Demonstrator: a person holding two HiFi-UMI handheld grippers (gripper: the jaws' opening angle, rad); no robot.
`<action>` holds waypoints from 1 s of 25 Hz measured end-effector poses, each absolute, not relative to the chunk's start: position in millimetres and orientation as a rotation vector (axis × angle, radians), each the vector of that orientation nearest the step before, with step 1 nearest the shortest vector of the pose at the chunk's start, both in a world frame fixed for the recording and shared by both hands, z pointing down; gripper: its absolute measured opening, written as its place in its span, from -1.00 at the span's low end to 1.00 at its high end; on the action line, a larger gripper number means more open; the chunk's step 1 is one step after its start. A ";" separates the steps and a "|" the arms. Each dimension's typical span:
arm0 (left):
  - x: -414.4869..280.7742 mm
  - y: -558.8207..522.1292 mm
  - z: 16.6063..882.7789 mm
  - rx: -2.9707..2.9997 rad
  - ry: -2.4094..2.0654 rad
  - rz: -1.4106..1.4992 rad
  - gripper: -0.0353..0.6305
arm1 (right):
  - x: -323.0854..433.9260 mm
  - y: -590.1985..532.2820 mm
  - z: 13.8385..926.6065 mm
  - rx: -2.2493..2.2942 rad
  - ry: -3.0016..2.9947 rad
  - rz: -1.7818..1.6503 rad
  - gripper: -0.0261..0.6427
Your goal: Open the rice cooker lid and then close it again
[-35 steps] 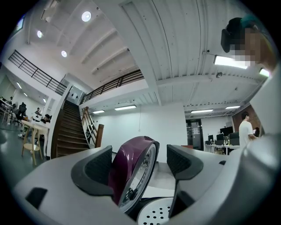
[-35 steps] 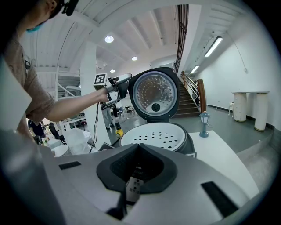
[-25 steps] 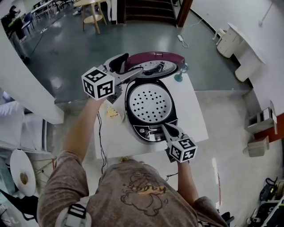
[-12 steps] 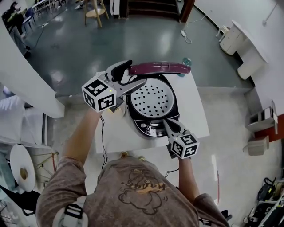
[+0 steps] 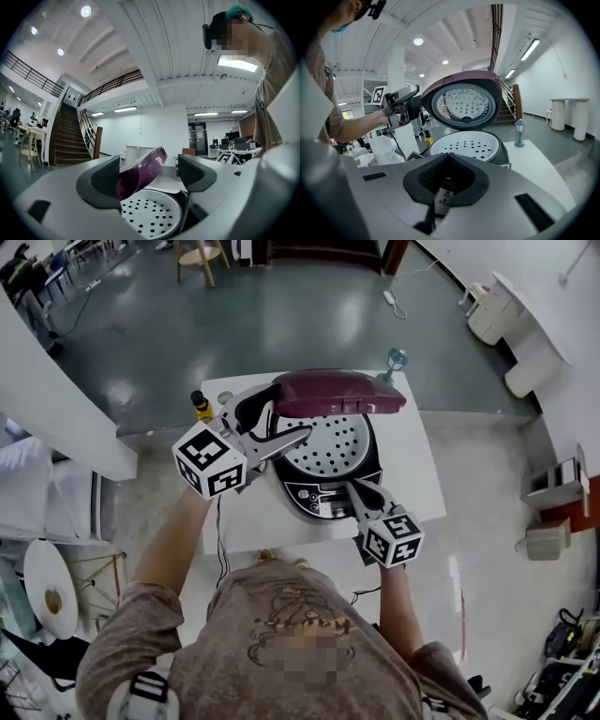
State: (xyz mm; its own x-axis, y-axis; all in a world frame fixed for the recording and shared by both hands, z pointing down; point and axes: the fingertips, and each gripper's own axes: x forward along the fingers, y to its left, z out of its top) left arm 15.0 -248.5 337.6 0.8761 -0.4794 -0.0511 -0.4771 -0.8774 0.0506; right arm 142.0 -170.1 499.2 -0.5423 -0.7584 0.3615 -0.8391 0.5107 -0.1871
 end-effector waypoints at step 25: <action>24.4 -197.6 407.7 2.863 -0.722 -0.049 0.25 | 144.3 -166.5 497.5 1.353 -2.530 0.476 -0.91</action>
State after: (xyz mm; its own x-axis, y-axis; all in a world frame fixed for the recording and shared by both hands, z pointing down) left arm 24.4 -197.6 407.7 0.8809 -0.4731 0.0139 -0.4668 -0.8638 0.1897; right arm 144.3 -166.5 497.5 -0.5457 -0.7608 0.3513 -0.8364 0.5199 -0.1734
